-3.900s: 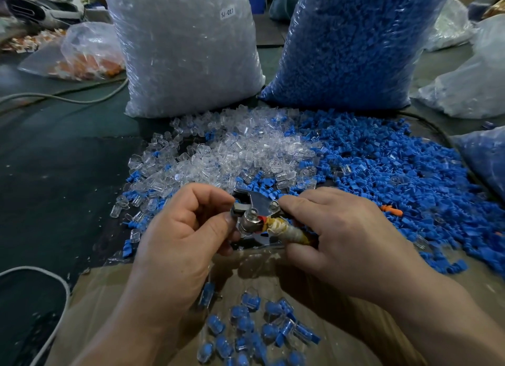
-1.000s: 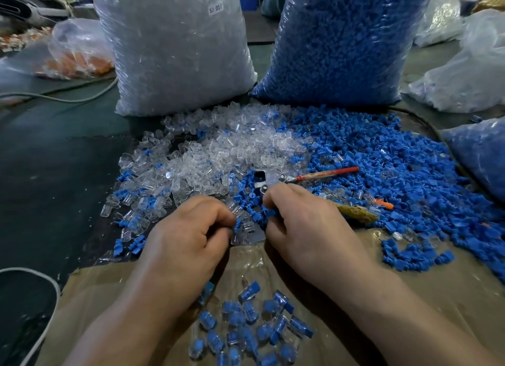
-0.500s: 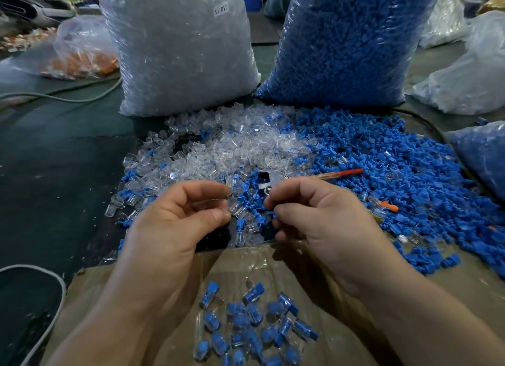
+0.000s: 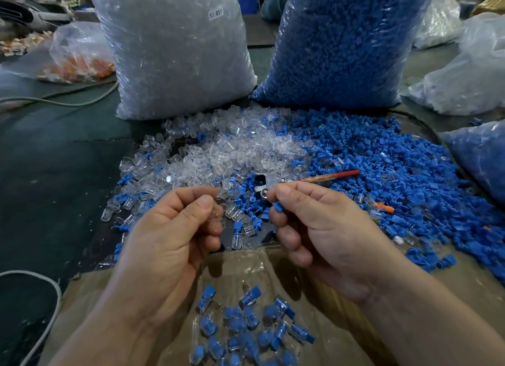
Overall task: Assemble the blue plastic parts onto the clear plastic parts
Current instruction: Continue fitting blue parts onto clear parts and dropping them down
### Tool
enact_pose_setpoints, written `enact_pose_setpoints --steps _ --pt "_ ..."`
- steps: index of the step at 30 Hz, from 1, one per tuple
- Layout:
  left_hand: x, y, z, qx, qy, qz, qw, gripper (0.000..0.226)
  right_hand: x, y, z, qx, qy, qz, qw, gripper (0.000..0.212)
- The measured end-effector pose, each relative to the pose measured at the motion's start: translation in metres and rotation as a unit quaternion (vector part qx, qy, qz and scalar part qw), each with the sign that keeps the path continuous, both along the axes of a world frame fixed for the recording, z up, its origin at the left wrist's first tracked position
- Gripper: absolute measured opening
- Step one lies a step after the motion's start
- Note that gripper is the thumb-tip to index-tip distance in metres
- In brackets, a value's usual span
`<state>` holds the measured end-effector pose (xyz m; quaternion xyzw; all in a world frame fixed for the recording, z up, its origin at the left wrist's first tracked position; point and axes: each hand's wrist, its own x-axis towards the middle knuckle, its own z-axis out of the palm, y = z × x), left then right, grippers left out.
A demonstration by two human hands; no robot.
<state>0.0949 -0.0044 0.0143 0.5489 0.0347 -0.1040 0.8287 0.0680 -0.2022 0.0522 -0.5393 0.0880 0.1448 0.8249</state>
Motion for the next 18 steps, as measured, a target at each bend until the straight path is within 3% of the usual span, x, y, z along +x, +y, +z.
enact_pose_setpoints --steps 8,10,15,18 --pt "-0.001 0.0 -0.006 -0.045 -0.024 -0.017 0.999 0.025 0.003 -0.001 -0.006 0.072 0.013 0.006 0.997 0.009" --pt "0.001 0.003 -0.008 -0.061 -0.027 -0.034 0.997 0.034 0.003 -0.001 -0.007 0.089 0.016 0.004 0.996 0.019" --pt "0.004 0.01 -0.01 -0.082 0.0 -0.092 0.992 0.061 -0.001 0.002 -0.005 0.048 -0.003 0.044 0.998 0.019" --pt "0.003 0.007 -0.01 -0.078 0.019 -0.094 0.992 0.057 -0.006 0.005 -0.003 0.016 -0.022 0.046 0.999 0.019"
